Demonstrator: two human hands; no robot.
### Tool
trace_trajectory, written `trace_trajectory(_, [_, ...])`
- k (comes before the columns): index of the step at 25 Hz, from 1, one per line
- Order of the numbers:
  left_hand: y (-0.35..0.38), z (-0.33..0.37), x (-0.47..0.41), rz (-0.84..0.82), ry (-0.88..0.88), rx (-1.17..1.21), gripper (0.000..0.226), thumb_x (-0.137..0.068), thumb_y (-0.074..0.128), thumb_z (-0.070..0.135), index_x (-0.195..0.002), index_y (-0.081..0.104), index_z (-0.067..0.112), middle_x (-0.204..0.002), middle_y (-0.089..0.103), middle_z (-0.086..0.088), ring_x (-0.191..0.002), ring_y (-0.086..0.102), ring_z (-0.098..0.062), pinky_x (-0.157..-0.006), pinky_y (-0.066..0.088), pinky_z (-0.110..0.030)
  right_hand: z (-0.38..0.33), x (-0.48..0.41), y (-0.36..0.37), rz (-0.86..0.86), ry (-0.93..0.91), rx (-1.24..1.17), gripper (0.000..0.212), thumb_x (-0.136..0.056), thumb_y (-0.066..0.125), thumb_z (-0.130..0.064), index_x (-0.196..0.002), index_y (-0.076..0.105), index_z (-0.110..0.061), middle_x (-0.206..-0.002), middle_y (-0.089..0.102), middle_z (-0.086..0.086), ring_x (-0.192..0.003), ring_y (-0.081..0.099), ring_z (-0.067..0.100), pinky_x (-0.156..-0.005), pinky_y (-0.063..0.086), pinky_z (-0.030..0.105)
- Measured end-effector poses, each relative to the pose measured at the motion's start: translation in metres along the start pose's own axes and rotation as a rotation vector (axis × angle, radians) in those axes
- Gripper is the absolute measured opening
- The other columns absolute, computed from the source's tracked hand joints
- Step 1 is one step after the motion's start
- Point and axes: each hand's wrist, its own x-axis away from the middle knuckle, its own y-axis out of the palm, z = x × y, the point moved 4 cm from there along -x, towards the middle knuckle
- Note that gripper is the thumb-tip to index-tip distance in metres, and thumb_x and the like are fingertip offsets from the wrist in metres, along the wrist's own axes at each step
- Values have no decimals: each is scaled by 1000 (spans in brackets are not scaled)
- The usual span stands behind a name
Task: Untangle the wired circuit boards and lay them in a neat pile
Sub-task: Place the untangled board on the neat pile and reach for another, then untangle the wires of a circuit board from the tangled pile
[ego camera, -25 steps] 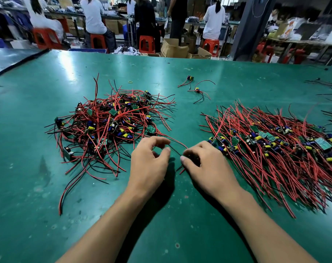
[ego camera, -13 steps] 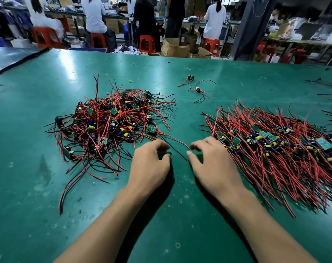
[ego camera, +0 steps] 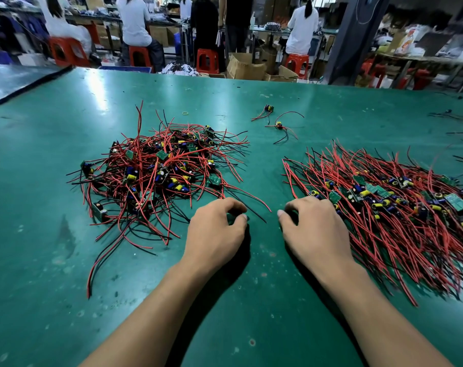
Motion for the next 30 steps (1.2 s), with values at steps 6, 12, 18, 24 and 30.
trace_trajectory(6, [2,1,0,12,15,14,12,-85,67,27,-95,74,27,-98,73,12,-88,66,-10,-85,49,-26,-23,4,16,-65,-219,-122,42,-99,53,-39,-139,55,-25,-143,52,-3,-128,40,22,-105,32,40])
trace_trajectory(12, [2,-2,-1,14,3,21,14,-85,65,26,-95,73,27,-98,73,11,-89,66,-11,-84,48,-25,-32,7,20,-124,-345,-210,45,-96,40,-47,-126,68,-28,-133,63,-16,-119,46,14,-99,35,39])
trace_trajectory(18, [-2,-5,-4,40,-72,103,19,-89,64,29,-107,69,24,-99,73,6,-94,64,-14,-86,45,-23,-45,16,13,-231,-379,-570,18,-84,65,-31,-99,74,-29,-102,71,-20,-92,59,9,-87,45,27])
trace_trajectory(24, [-3,-8,-8,22,-118,-3,10,-80,72,25,-85,68,17,-75,67,4,-78,65,-19,-72,49,-26,-39,16,13,-358,-290,-664,5,-85,76,-21,-84,81,-23,-94,76,-17,-95,62,7,-91,47,31])
trace_trajectory(30, [-7,1,-7,-57,-40,-247,16,-86,59,28,-87,65,14,-90,63,-5,-87,62,-31,-75,52,-39,-33,11,15,-252,-159,-818,17,-87,76,-25,-73,76,-14,-68,72,-4,-64,59,5,-66,50,32])
